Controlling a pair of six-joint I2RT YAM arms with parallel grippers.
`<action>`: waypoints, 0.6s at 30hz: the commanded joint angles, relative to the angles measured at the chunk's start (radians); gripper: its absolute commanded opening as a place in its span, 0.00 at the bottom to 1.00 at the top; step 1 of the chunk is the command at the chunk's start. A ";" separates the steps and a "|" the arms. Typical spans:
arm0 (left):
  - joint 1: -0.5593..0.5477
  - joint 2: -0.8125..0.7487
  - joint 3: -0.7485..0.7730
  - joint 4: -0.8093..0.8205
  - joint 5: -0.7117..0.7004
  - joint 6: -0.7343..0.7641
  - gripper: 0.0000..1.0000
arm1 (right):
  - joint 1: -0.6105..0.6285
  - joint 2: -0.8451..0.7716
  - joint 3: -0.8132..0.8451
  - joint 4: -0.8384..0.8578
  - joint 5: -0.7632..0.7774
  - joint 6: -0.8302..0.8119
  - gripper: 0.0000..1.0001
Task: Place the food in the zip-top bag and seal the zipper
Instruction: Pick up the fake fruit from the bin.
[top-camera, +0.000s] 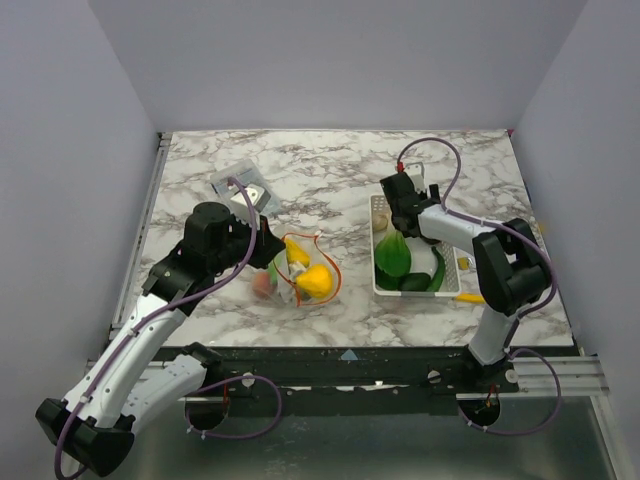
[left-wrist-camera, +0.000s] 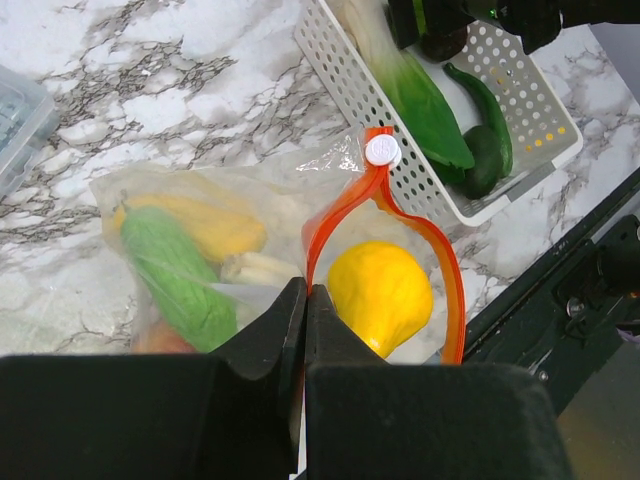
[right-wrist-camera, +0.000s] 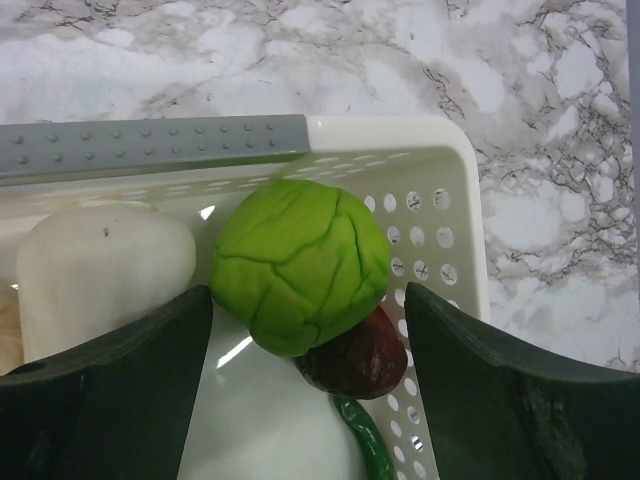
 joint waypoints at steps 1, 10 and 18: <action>0.003 -0.024 -0.020 0.028 0.026 0.018 0.00 | -0.019 0.050 0.025 0.053 -0.039 -0.054 0.80; 0.003 -0.016 -0.023 0.032 0.031 0.020 0.00 | -0.019 0.030 0.010 0.090 -0.118 -0.061 0.51; 0.002 -0.005 -0.026 0.031 0.029 0.021 0.00 | -0.019 -0.065 -0.031 0.098 -0.167 -0.043 0.24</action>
